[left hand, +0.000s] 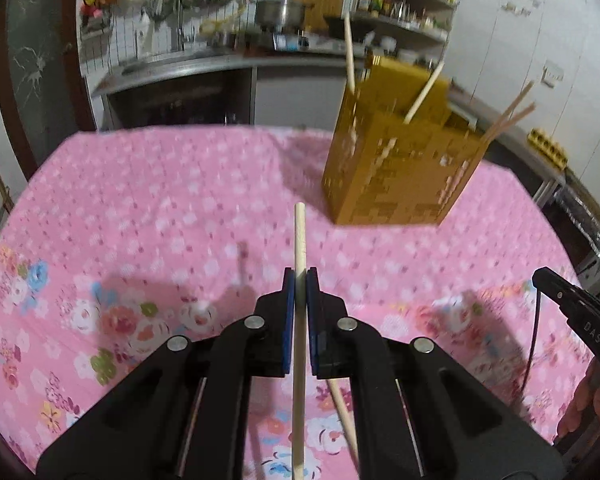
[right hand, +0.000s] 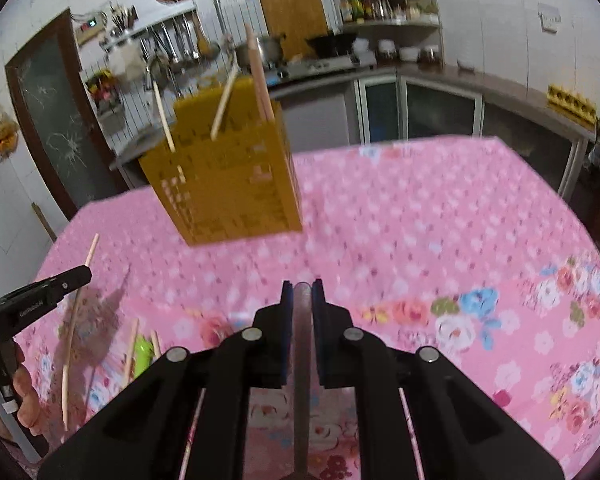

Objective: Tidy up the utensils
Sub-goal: 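Lift both held chopsticks and carry them over the yellow holder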

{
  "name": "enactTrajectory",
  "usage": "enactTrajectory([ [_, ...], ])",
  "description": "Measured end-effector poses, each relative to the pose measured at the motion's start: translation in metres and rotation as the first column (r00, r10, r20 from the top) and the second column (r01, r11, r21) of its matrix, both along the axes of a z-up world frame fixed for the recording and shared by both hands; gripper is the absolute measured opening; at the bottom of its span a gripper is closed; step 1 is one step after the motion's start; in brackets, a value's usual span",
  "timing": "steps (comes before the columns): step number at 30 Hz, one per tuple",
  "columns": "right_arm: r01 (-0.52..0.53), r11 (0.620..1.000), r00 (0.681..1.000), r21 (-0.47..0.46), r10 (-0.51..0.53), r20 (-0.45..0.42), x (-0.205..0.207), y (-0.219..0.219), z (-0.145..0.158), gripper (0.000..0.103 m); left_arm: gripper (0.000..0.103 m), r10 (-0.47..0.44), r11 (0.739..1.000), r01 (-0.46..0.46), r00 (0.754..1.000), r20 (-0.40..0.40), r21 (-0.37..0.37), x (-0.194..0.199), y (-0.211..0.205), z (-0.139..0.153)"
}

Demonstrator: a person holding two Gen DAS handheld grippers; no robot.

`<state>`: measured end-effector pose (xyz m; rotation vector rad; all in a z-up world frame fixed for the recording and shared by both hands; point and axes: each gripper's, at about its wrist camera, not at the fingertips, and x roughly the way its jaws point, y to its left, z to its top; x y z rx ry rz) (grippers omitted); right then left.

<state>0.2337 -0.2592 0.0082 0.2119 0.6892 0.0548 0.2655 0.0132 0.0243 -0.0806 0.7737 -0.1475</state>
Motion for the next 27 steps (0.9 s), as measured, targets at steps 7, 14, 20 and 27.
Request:
enactTrajectory([
  [7, 0.008, 1.0, 0.993, -0.028, -0.004, 0.119, -0.006, 0.001, 0.026, 0.01, 0.004, -0.011, 0.999, 0.015, 0.994, 0.105, -0.037, -0.012, 0.001, 0.028],
  [14, 0.01, 1.0, 0.984, -0.029, -0.004, 0.179, -0.003, 0.0, 0.046, 0.01, 0.004, -0.021, 0.997, 0.035, 0.981, 0.193, -0.073, -0.013, 0.002, 0.051],
  [20, 0.016, 1.0, 0.956, -0.026, -0.008, 0.292, 0.007, 0.001, 0.082, 0.01, 0.004, -0.036, 0.995, 0.062, 0.955, 0.295, -0.08, -0.006, -0.003, 0.081],
  [27, 0.007, 0.999, 0.894, -0.037, 0.011, 0.448, 0.026, 0.012, 0.129, 0.01, 0.004, -0.038, 0.993, 0.082, 0.901, 0.433, -0.083, 0.009, -0.017, 0.124],
])
